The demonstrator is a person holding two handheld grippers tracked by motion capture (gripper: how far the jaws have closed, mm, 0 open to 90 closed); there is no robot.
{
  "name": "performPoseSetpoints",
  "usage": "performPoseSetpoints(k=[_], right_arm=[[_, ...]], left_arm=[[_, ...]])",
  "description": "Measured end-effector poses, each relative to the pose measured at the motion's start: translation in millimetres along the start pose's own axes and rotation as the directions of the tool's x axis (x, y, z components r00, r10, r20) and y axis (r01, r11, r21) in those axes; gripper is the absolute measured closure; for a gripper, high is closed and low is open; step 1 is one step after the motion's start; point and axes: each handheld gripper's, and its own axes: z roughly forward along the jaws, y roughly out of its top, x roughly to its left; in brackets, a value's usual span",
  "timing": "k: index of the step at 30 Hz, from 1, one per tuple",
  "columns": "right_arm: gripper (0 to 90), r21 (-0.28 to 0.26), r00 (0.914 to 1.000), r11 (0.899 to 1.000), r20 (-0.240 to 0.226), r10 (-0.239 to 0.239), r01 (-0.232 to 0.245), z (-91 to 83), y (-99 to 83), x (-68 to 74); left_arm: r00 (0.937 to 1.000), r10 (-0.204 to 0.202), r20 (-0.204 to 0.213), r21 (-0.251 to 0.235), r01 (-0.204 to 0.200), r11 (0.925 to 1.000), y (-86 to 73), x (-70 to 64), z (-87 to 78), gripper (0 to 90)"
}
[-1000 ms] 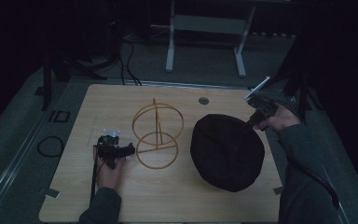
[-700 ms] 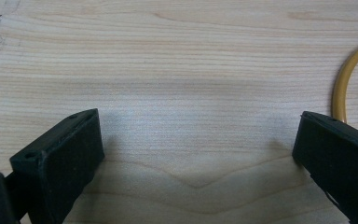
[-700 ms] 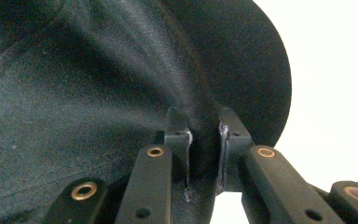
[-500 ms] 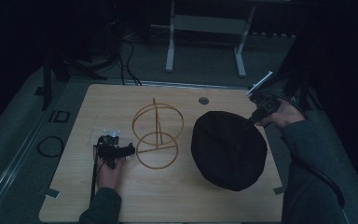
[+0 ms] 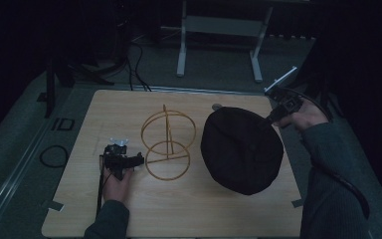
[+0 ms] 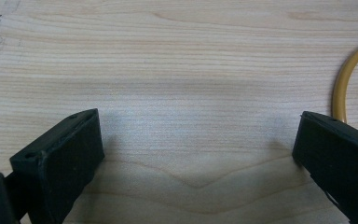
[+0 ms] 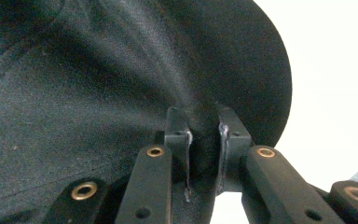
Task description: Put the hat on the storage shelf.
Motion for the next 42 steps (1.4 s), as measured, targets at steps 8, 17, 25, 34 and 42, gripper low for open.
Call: performPoseSetpoints(k=[8, 17, 25, 34, 42], right_arm=[[78.1, -0.034, 0.9999, 0.999, -0.010, 0.010, -0.010, -8.6, 1.2, 1.2], [78.0, -0.056, 0.9998, 0.998, -0.019, 0.011, -0.012, -17.2, 9.2, 9.2], [78.1, -0.081, 0.9991, 0.996, -0.038, 0.020, -0.023, -24.0, 20.3, 18.4], [78.0, -0.106, 0.9991, 0.994, -0.034, 0.025, -0.028, -29.6, 34.5, 32.5], [78.0, -0.118, 0.9989, 0.992, -0.020, 0.041, -0.043, -33.1, 43.0, 41.7]], left_arm=[[1.0000, 0.001, 0.000, 0.001, -0.001, 1.0000, 0.0, 0.1, -0.1, 1.3], [1.0000, 0.001, 0.000, 0.001, -0.001, 1.0000, 0.0, 0.0, -0.1, 1.3], [1.0000, 0.000, 0.000, 0.000, 0.000, 1.0000, 0.0, 0.0, 0.0, 1.3], [1.0000, 0.000, 0.000, 0.000, 0.000, 1.0000, 0.0, 0.0, 0.0, 1.3], [1.0000, 0.000, 0.000, 0.001, 0.000, 1.0000, 0.0, 0.0, -0.1, 1.2]])
